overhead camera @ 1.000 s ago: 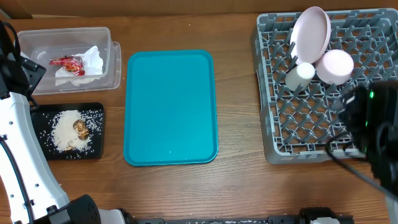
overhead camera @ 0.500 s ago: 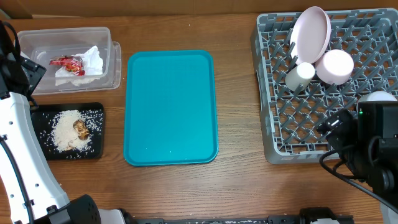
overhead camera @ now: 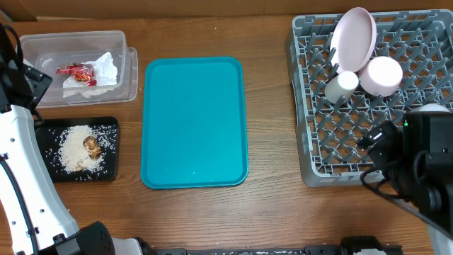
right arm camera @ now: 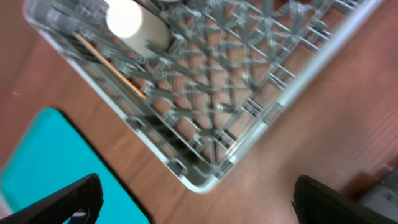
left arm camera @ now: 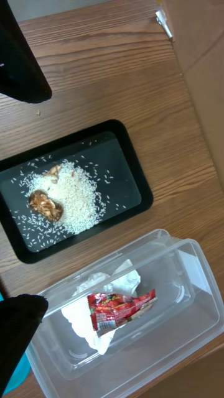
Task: Sort waste into correct bins and load items into the dishwasher
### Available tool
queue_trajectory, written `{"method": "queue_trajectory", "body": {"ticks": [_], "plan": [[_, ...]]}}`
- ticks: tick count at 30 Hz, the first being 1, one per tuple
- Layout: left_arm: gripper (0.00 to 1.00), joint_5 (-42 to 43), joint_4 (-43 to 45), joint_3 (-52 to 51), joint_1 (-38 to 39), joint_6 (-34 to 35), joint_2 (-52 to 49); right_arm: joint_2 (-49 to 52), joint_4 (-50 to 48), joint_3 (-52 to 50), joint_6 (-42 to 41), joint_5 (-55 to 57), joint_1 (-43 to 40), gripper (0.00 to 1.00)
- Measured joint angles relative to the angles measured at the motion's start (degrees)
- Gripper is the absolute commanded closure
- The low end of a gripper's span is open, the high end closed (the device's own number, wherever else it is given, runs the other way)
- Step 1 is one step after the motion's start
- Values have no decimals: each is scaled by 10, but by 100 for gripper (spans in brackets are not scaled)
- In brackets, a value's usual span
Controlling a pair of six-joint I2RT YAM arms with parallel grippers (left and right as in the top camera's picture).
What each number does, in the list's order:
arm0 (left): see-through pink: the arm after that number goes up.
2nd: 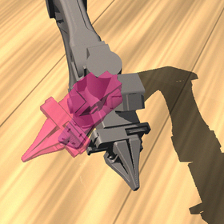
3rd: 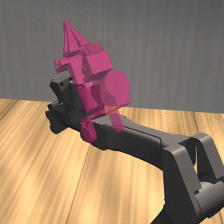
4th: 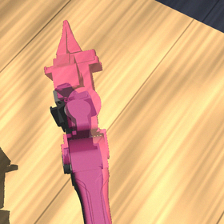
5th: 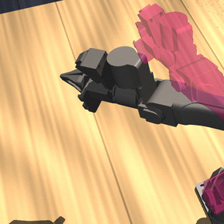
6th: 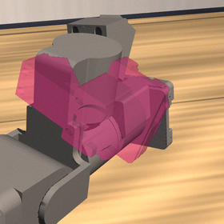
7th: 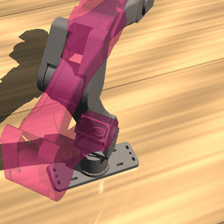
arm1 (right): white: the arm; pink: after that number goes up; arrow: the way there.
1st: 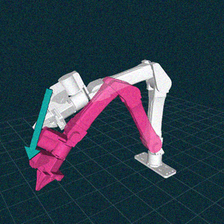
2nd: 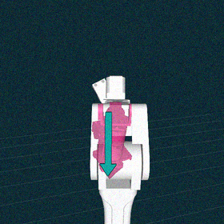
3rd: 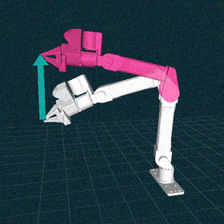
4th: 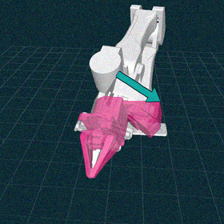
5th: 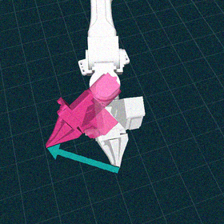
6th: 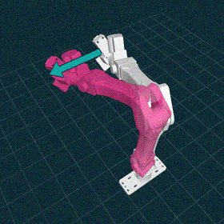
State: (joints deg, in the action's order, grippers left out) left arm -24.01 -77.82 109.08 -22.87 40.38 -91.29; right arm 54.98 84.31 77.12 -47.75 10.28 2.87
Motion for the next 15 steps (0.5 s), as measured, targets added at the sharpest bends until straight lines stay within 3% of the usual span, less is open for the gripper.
{"method": "queue_trajectory", "body": {"ticks": [5, 15], "plan": [[0, 0, 0, 0, 0, 0, 0, -104, -138, -110, 24, -7, 0, 0], [0, 0, 0, 0, 0, 0, 0, -285, -549, -443, 201, -144, -7, 0]]}}
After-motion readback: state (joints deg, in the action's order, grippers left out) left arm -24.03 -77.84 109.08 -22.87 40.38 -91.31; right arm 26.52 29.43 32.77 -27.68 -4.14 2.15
